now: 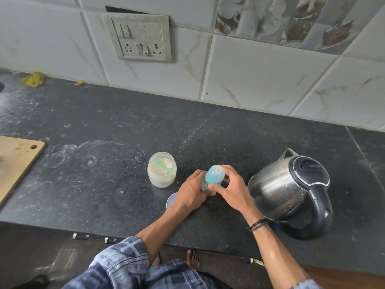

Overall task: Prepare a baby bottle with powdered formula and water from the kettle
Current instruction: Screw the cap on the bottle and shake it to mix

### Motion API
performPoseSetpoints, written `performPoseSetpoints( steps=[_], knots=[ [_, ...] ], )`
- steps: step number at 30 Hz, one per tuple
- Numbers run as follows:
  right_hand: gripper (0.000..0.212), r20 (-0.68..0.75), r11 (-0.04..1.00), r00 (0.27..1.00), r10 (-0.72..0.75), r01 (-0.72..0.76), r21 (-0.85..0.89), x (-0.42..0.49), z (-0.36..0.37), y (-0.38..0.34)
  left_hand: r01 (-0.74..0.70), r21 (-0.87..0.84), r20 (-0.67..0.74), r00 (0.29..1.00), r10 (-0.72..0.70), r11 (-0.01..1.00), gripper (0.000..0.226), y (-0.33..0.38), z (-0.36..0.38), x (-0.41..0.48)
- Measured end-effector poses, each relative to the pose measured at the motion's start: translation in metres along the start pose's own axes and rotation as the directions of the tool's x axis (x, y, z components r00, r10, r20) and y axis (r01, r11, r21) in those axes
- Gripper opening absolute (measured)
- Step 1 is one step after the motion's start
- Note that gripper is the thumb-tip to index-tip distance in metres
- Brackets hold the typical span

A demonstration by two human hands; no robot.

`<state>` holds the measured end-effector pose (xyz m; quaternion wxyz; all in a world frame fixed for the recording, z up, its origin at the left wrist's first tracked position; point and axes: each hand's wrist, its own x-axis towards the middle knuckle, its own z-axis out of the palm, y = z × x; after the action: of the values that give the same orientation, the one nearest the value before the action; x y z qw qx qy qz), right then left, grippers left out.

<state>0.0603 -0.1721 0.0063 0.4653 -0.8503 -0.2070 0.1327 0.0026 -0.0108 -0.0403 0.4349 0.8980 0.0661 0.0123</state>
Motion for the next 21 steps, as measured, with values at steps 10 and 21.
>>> performPoseSetpoints(
  steps=[10,21],
  knots=[
    [0.049,-0.28,0.996,0.96,-0.013,-0.011,-0.084,-0.015,0.026,-0.003,-0.014,0.023,-0.018,1.0,0.014,1.0,0.052,0.001,0.0,-0.002],
    [0.051,-0.144,0.998,0.988,0.054,-0.049,0.042,-0.008,0.012,-0.006,-0.021,0.013,-0.003,1.0,0.021,1.0,0.057,0.003,-0.003,-0.001]
  ],
)
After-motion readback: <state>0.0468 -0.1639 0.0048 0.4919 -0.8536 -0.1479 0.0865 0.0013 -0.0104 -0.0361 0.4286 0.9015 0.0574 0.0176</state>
